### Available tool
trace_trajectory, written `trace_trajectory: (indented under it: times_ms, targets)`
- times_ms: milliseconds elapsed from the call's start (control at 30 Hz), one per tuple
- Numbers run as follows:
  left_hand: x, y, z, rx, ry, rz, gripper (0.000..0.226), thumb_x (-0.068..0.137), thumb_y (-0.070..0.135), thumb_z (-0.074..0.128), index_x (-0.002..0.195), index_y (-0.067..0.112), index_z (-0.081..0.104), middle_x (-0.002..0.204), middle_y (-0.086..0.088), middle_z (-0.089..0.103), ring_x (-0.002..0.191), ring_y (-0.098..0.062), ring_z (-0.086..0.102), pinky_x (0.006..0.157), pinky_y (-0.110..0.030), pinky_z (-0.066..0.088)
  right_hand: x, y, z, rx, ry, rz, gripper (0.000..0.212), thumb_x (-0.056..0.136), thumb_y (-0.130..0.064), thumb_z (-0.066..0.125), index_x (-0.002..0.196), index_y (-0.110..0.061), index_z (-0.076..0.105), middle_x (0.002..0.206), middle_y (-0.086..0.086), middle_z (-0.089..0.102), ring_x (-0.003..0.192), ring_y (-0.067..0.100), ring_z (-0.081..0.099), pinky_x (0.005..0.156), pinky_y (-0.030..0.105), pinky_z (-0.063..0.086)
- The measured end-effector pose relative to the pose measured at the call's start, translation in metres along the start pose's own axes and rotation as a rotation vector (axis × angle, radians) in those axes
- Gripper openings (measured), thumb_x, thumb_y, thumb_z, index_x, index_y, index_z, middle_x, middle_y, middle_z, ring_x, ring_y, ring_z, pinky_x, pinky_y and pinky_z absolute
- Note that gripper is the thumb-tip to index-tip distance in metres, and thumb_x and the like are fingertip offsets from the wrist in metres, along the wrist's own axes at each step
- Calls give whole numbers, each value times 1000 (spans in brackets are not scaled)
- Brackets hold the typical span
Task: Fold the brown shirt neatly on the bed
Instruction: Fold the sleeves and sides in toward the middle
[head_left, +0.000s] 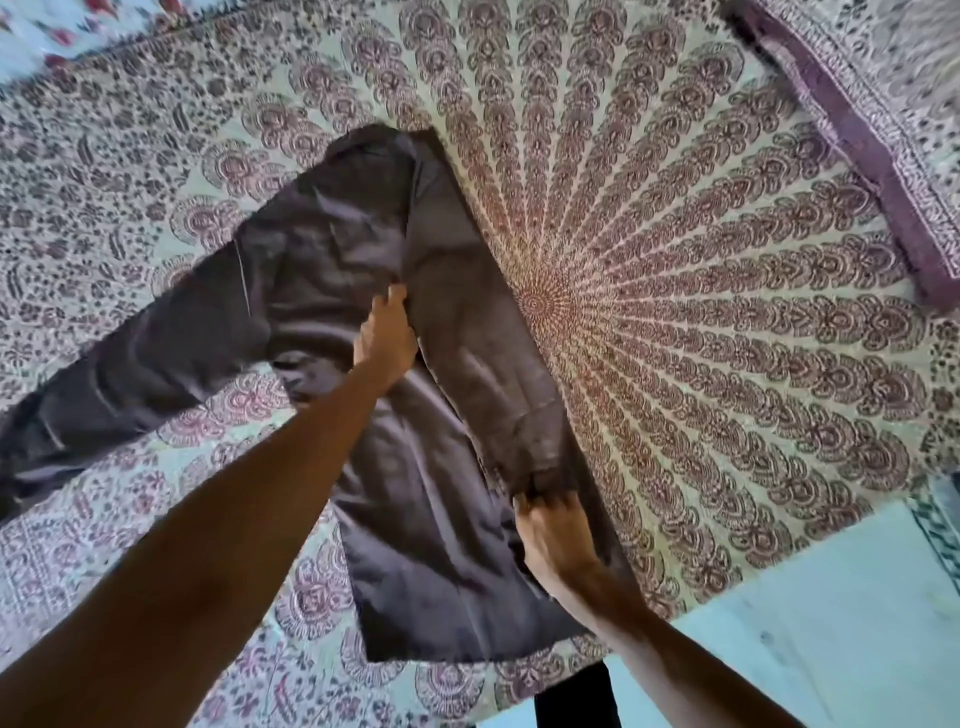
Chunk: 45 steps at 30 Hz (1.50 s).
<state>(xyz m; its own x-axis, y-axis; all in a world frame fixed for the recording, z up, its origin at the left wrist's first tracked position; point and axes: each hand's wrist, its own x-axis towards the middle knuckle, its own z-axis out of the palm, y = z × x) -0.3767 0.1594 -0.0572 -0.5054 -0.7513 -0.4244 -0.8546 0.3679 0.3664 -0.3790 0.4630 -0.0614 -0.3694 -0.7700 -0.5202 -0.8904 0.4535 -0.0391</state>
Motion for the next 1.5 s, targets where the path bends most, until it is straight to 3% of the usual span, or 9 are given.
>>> trace_trajectory:
  times_ms: [200, 300, 400, 500, 633, 867, 1067, 1333, 1500]
  targets:
    - [-5, 1, 31, -602, 134, -314, 29, 93, 13, 40, 120, 10, 48, 114, -21, 60, 103, -35, 58, 86, -38, 46, -2, -4, 16, 176, 82, 101, 26, 77, -37, 68, 94, -16, 67, 82, 5, 70, 76, 26, 66, 76, 39, 52]
    - [11, 0, 36, -936, 171, -479, 18, 88, 29, 55, 101, 21, 45, 101, -13, 60, 89, -29, 61, 85, -45, 54, 8, 13, 14, 354, 222, 325, 31, 84, -27, 65, 109, -12, 56, 102, 8, 62, 91, 23, 62, 82, 36, 53]
    - [28, -10, 36, -1045, 203, -533, 25, 81, 9, 60, 91, 27, 47, 95, -7, 59, 79, -23, 57, 75, -40, 55, 17, 32, 8, 540, 167, 489, 51, 81, -19, 72, 123, -10, 46, 117, 12, 58, 104, 27, 59, 89, 39, 50]
    - [29, -12, 33, -968, 241, -495, 28, 81, 1, 55, 94, 25, 50, 90, -5, 58, 76, -22, 55, 69, -34, 48, 21, 40, 9, 538, 8, 548, 56, 83, -27, 73, 127, -11, 44, 111, 14, 66, 104, 30, 63, 85, 39, 50]
    - [8, -9, 42, -870, 22, -428, 36, 84, 6, 64, 106, 22, 40, 84, 5, 50, 64, -14, 54, 65, -37, 55, 19, 49, 12, 395, -188, 570, 47, 82, -37, 72, 121, -17, 53, 110, 8, 69, 103, 26, 66, 84, 36, 51]
    - [-28, -9, 74, -709, -49, -431, 44, 81, 10, 72, 104, 19, 35, 107, -9, 47, 87, -23, 57, 73, -43, 59, 3, 59, 17, 392, -309, 559, 44, 80, -43, 75, 111, -15, 64, 112, 7, 69, 103, 27, 66, 81, 33, 52]
    - [-36, -5, 73, -620, -10, -412, 47, 77, 13, 73, 106, 15, 37, 106, -10, 52, 103, -33, 62, 87, -44, 54, 5, 62, 0, 388, -171, 558, 52, 77, -45, 76, 113, -16, 53, 107, 7, 67, 97, 28, 67, 74, 33, 49]
    - [-5, 3, 46, -46, 210, -10, 47, 76, 19, 71, 118, 17, 48, 126, -13, 40, 113, -36, 44, 94, -48, 41, 129, 67, -57, 626, 96, 451, 31, 86, -35, 67, 110, -15, 61, 106, 9, 70, 97, 28, 67, 75, 32, 50]
    - [57, 5, 26, -116, 282, -25, 41, 84, 23, 62, 122, 13, 49, 126, -16, 45, 112, -40, 46, 91, -51, 42, 242, 64, -95, 779, 107, 341, 36, 88, -38, 63, 113, -11, 63, 109, 12, 70, 104, 30, 65, 85, 34, 51]
